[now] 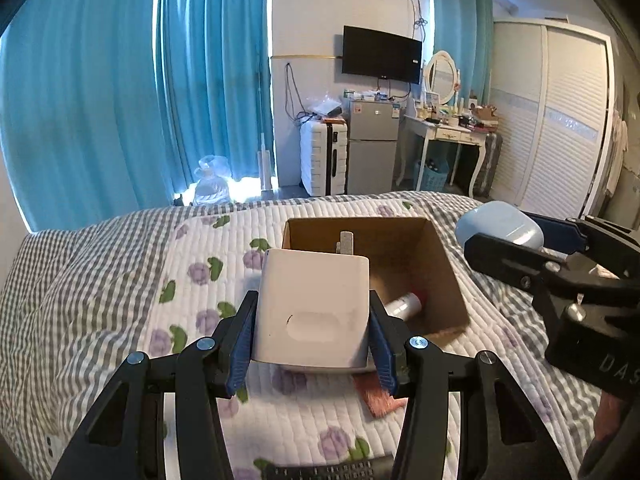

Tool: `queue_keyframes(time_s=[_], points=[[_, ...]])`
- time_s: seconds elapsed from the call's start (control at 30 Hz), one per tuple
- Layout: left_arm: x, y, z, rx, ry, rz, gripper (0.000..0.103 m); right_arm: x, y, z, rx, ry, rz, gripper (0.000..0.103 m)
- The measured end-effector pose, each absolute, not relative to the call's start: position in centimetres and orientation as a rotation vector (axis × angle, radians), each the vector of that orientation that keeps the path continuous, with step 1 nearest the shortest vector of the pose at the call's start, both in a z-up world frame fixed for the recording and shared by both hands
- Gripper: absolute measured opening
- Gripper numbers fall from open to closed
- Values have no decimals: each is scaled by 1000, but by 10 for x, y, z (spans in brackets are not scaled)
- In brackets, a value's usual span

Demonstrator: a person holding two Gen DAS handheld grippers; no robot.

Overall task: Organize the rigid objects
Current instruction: 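Lower the charger into the box and open the left tool while the right tool holds the case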

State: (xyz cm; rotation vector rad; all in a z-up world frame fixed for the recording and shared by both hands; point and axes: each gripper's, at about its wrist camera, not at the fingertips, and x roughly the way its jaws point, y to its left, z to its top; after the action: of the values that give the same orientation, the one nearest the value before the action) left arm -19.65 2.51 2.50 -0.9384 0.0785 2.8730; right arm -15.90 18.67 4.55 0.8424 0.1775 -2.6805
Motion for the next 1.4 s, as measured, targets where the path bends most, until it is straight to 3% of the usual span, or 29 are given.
queue_keyframes(time_s=[0.53,0.83,1.23,1.33,1.4], points=[[-332,60,-30,-1017,127,2835,52,-287,224,-5,949,127,-2767,52],[-360,78,-69,-1161,174,2772,52,-318,232,-43,1009,145,-2757,52],[-378,80,-80,-1334,161,2723,52,-344,231,-70,1063,157,-2750,52],[-375,81,-81,-1336,163,2698,55,-345,234,-69,1062,135,-2753,52],[-370,82,-77,-1294,182,2730,67,-344,237,-68,1062,110,-2754,52]])
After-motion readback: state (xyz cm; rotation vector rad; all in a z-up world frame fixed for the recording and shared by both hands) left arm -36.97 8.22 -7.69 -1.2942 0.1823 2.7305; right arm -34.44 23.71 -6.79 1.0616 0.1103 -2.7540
